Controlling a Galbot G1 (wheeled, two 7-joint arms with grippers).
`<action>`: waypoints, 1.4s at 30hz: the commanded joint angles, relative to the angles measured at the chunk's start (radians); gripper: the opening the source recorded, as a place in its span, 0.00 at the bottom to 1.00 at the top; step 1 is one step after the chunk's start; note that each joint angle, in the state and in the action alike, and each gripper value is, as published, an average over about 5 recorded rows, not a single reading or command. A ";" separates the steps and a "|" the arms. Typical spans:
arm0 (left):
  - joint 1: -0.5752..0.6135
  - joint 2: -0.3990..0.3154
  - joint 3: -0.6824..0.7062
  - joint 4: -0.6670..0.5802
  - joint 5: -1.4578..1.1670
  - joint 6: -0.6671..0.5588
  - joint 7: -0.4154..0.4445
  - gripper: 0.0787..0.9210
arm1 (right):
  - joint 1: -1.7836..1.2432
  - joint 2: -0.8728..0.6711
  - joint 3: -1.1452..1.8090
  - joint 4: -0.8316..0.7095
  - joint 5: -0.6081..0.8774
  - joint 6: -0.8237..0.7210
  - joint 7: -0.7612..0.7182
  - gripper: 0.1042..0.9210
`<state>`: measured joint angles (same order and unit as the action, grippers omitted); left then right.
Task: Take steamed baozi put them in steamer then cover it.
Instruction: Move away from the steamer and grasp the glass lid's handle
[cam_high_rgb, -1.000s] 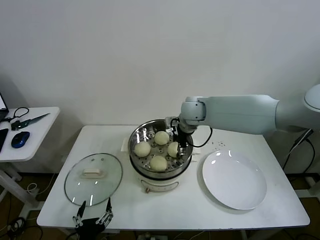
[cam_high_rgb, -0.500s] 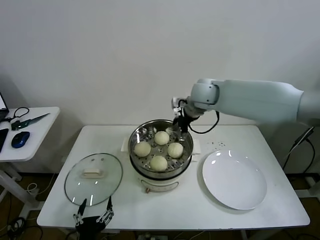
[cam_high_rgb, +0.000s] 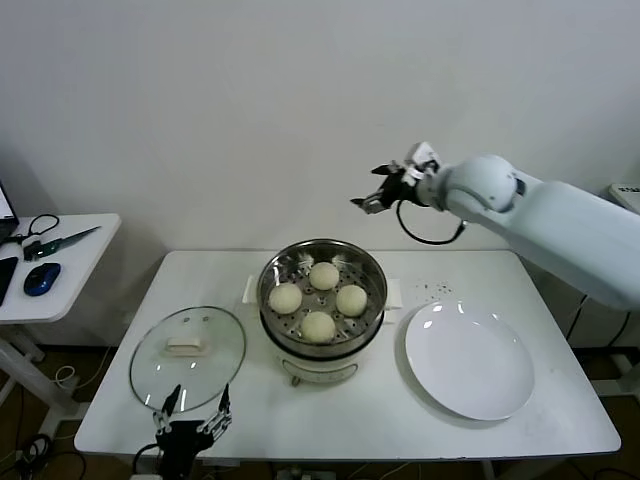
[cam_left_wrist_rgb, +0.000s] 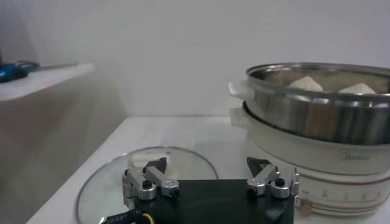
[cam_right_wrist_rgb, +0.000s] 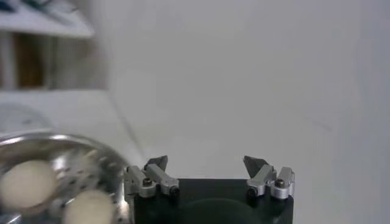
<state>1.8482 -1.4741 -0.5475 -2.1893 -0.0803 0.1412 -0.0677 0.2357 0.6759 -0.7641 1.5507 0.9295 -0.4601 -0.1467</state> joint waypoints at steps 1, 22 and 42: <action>-0.033 0.050 -0.006 0.000 0.006 0.035 0.046 0.88 | -1.238 -0.231 1.251 0.194 -0.192 0.198 0.132 0.88; -0.110 0.144 -0.025 0.064 0.167 -0.137 0.010 0.88 | -1.928 0.493 1.552 0.113 -0.487 0.982 -0.027 0.88; -0.253 0.247 -0.049 0.541 1.422 -0.175 -0.392 0.88 | -1.922 0.631 1.407 0.102 -0.565 0.988 0.041 0.88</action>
<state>1.6386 -1.2560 -0.5934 -1.8384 0.8935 -0.0297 -0.3565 -1.6193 1.2210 0.6486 1.6603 0.4192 0.4675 -0.1209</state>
